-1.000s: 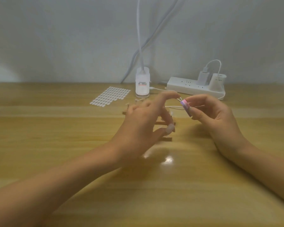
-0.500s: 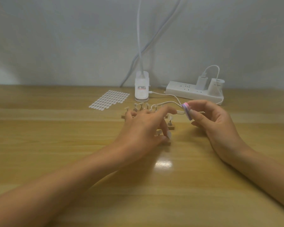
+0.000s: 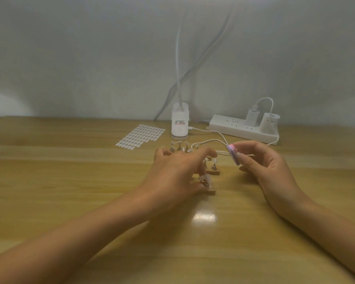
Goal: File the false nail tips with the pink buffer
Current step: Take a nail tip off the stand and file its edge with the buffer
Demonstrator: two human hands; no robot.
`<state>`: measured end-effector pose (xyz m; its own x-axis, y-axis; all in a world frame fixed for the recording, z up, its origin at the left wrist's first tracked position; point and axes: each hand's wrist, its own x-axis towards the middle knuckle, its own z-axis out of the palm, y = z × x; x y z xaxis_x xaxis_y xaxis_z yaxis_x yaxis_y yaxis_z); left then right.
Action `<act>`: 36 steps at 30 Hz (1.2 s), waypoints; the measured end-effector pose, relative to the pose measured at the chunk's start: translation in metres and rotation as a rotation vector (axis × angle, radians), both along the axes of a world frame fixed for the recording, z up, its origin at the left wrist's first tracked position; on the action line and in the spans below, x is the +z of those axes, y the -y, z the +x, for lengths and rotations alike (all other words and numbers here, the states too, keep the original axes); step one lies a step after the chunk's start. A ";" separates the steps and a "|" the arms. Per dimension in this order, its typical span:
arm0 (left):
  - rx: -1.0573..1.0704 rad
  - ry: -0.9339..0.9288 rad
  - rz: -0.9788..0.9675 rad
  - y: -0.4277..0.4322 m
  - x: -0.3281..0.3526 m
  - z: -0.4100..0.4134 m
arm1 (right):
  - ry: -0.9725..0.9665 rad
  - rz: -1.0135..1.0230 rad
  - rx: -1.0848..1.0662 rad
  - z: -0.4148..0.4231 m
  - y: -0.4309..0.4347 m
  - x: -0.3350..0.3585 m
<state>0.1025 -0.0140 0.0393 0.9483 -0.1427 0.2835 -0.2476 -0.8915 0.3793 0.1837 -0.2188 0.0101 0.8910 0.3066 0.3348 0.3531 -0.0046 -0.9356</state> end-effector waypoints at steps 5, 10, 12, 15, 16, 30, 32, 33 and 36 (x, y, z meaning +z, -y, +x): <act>-0.003 -0.047 -0.128 -0.016 -0.002 -0.006 | -0.012 -0.017 -0.008 -0.001 -0.001 0.002; -0.033 0.008 -0.175 -0.011 -0.008 -0.007 | -0.006 -0.038 0.000 -0.002 -0.001 0.002; -0.025 0.025 -0.156 -0.009 -0.009 -0.004 | -0.004 -0.048 -0.001 -0.003 -0.002 0.002; 0.004 0.039 -0.148 -0.006 -0.008 0.000 | -0.001 -0.055 0.001 -0.004 -0.002 0.003; 0.011 0.041 -0.150 -0.005 -0.008 0.001 | 0.000 -0.056 0.001 -0.004 -0.002 0.004; 0.031 0.028 -0.082 -0.007 -0.004 -0.003 | 0.091 -0.237 0.237 -0.013 -0.006 0.005; -0.004 -0.026 -0.009 -0.014 0.000 -0.004 | 0.035 -0.230 0.304 -0.013 -0.007 0.005; -0.020 -0.059 0.019 -0.020 0.002 -0.005 | 0.003 -0.222 0.333 -0.014 -0.008 0.006; -0.026 -0.141 0.039 -0.044 0.003 -0.010 | -0.031 -0.212 0.371 -0.014 -0.009 0.008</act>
<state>0.0926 0.0300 0.0425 0.9742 -0.1760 0.1413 -0.2174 -0.9003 0.3772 0.1695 -0.2100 0.0178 0.7162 0.6672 0.2047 0.3387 -0.0759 -0.9378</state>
